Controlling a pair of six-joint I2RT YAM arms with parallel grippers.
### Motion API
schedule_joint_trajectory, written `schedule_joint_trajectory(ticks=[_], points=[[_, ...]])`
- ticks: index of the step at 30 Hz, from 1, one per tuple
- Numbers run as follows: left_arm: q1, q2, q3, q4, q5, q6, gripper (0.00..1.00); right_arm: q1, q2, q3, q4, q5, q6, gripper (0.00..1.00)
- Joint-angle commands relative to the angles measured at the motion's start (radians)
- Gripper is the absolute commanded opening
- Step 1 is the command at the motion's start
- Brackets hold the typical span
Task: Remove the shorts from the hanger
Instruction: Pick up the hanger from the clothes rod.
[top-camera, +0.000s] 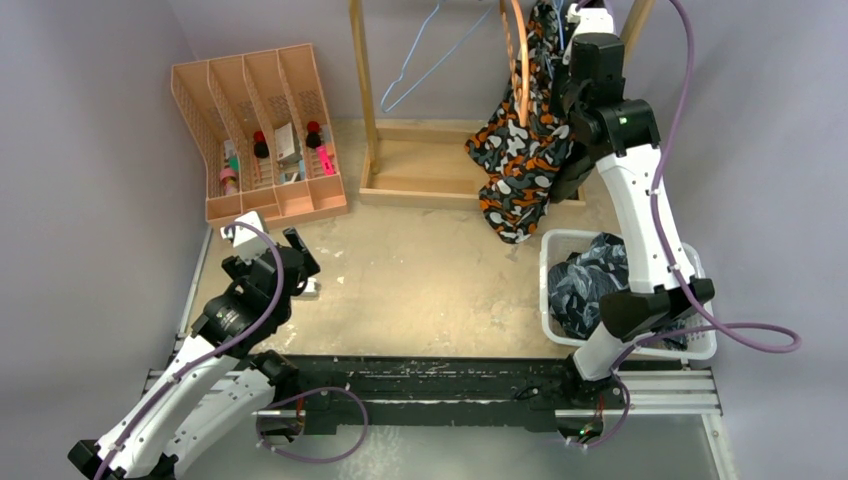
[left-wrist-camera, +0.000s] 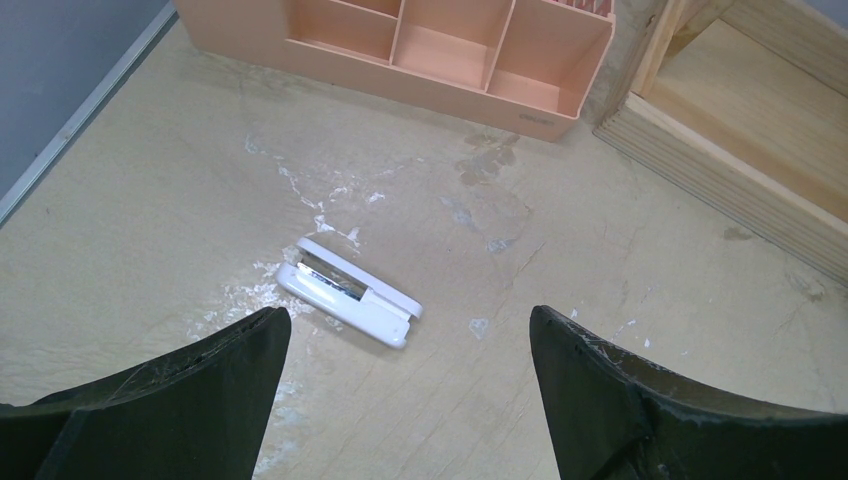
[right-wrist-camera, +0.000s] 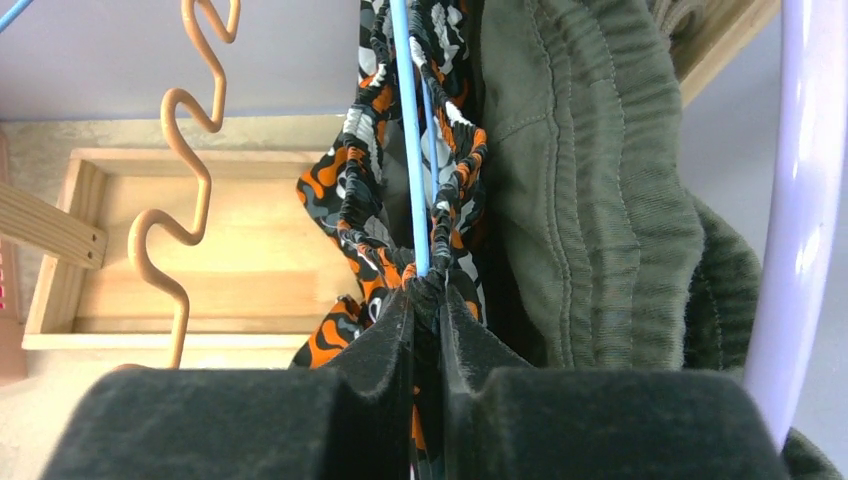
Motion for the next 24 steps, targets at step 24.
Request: schedule_joint_trajectory(ticks=[24], points=[[0.010, 0.005, 0.007, 0.029, -0.016, 0.003, 0.90, 0.002, -0.223, -0.021, 0.084, -0.130, 0.063, 0.00]])
